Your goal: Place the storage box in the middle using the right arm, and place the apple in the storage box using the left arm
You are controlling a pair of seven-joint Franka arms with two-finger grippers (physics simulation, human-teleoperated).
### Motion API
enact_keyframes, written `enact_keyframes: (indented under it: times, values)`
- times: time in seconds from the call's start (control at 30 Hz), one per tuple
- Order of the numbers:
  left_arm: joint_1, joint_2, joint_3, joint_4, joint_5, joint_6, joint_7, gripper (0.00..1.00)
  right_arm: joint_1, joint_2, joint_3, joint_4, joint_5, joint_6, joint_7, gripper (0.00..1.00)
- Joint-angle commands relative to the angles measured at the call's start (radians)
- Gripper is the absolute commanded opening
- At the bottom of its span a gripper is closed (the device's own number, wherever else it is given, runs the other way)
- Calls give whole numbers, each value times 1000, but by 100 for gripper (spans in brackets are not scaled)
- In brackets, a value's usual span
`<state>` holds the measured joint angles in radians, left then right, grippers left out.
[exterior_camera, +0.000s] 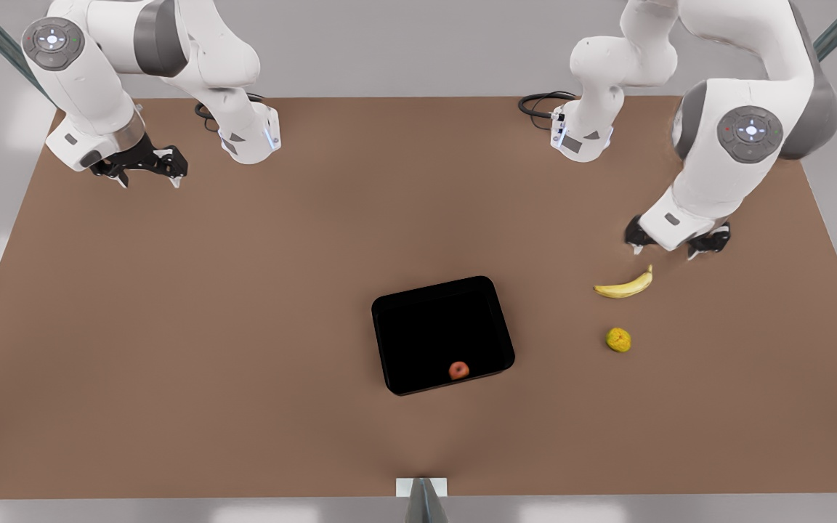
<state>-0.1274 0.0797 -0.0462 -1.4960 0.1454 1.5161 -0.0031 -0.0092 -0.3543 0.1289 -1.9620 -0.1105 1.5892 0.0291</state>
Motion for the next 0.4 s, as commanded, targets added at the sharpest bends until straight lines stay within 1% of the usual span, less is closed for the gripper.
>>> enact_keyframes:
  times: [0.0,0.03,0.07,0.1,0.13,0.17,0.23,0.27,0.3,0.37]
  values:
    - [-14,3,3,20,-145,-27,2,100,0,0,0,0,0,0,0,100]
    - [-14,46,3,126,-145,-103,2,100,-2,0,0,0,2,0,0,100]
    - [-12,78,3,187,-145,-143,2,100,-2,0,0,0,2,0,0,100]
    - [-12,85,2,206,-145,-168,2,100,0,0,0,0,2,0,0,100]
    - [-9,-95,5,-79,-145,11,0,100,0,-3,0,0,3,-2,0,100]
    - [-3,-152,8,-224,-145,88,-2,100,0,-8,0,-2,3,-3,0,100]
    - [3,-147,8,-220,-153,88,-11,100,-2,-9,0,-2,3,-11,0,100]
    - [6,-123,9,-207,-164,85,-12,100,0,-9,0,-2,5,-11,0,100]
    - [15,-78,9,-147,-167,56,-14,100,0,-9,0,-2,5,-11,0,100]
    - [17,-70,5,-144,-168,58,-15,100,0,-9,0,-2,5,-11,0,100]
